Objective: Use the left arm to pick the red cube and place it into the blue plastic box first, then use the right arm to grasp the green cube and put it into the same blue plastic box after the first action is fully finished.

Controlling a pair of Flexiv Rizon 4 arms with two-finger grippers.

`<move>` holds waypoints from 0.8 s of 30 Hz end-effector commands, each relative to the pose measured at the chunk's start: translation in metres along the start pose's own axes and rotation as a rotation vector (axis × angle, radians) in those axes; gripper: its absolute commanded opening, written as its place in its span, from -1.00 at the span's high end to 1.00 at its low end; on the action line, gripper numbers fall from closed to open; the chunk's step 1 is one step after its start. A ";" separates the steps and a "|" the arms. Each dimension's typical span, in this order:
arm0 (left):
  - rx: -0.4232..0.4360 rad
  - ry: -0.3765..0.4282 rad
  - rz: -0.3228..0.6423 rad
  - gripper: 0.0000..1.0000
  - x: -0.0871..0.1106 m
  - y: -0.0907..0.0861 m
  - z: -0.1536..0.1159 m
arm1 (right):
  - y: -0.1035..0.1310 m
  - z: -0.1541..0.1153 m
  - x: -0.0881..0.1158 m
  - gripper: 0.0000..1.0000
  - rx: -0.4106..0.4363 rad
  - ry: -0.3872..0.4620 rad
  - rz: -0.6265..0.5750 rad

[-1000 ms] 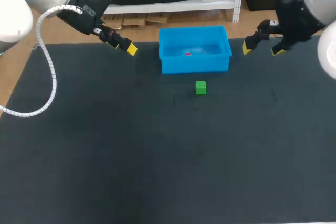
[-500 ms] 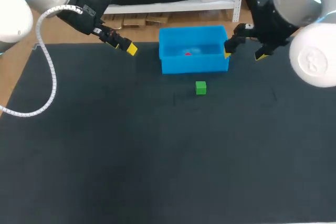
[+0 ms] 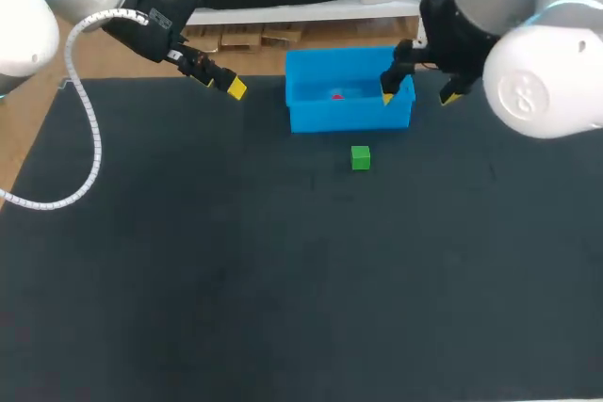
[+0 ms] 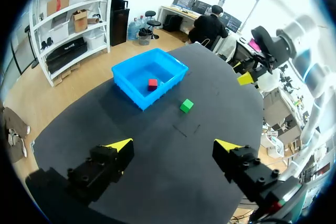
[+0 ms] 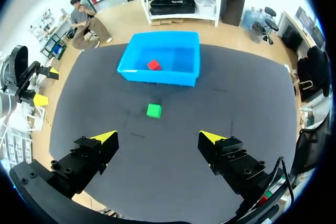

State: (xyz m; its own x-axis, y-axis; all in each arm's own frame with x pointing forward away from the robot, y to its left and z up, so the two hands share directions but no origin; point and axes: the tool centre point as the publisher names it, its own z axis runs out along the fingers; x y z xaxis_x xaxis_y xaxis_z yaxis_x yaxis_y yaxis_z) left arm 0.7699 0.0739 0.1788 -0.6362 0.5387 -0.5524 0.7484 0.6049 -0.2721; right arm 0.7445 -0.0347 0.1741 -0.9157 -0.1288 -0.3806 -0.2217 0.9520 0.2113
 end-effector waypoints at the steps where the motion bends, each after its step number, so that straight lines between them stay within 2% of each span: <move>1: 0.000 -0.004 0.001 -1.00 0.001 0.000 0.000 | 0.005 0.004 -0.011 -1.00 0.013 0.029 -0.005; 24: 0.000 -0.004 0.001 -1.00 0.001 0.000 0.000 | 0.021 0.023 -0.032 -1.00 0.096 0.157 -0.066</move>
State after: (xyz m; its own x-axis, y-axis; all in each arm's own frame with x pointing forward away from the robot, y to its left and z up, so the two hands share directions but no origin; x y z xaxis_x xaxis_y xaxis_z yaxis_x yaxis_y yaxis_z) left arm 0.7699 0.0739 0.1788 -0.6362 0.5386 -0.5524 0.7484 0.6049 -0.2720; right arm 0.7689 -0.0092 0.1695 -0.9337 -0.2170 -0.2849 -0.2567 0.9602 0.1097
